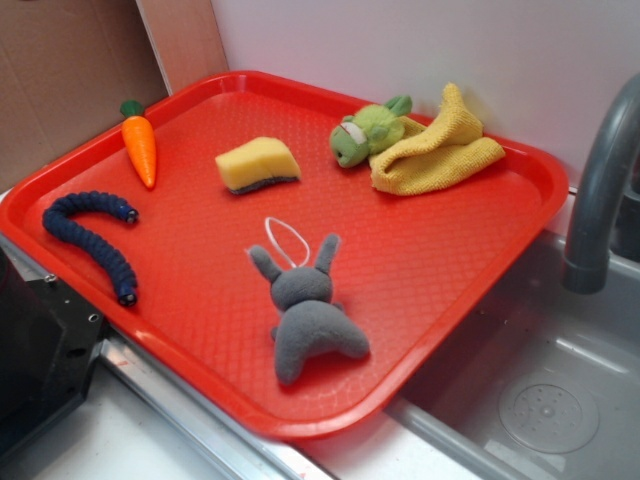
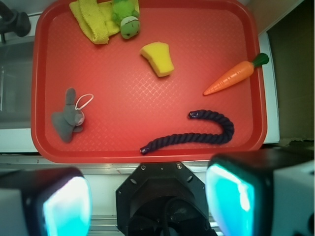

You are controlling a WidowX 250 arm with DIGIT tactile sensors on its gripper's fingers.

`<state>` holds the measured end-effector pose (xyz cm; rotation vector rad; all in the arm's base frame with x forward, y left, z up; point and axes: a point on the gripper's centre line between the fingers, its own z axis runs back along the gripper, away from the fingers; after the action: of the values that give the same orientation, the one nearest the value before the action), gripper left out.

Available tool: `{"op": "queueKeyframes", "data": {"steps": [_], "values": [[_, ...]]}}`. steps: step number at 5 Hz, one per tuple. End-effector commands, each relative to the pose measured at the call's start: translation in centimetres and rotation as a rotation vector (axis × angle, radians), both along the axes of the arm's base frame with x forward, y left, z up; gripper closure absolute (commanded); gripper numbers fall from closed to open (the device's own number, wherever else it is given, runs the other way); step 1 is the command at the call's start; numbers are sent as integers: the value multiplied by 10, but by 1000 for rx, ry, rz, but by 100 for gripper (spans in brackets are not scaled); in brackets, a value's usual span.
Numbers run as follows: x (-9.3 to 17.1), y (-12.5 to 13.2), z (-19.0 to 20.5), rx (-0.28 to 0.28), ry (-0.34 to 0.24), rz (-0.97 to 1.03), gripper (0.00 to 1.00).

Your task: Grab the carrot.

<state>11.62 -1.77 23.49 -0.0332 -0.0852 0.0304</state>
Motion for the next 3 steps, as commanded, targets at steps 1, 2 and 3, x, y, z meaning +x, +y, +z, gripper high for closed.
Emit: {"op": "queueKeyframes", "data": {"steps": [1,2,3], "values": [[0,0,0,0,0,0,0],[19,33,-42,70,55,247,0],[48,54,-66,58,-64,430,0]]}}
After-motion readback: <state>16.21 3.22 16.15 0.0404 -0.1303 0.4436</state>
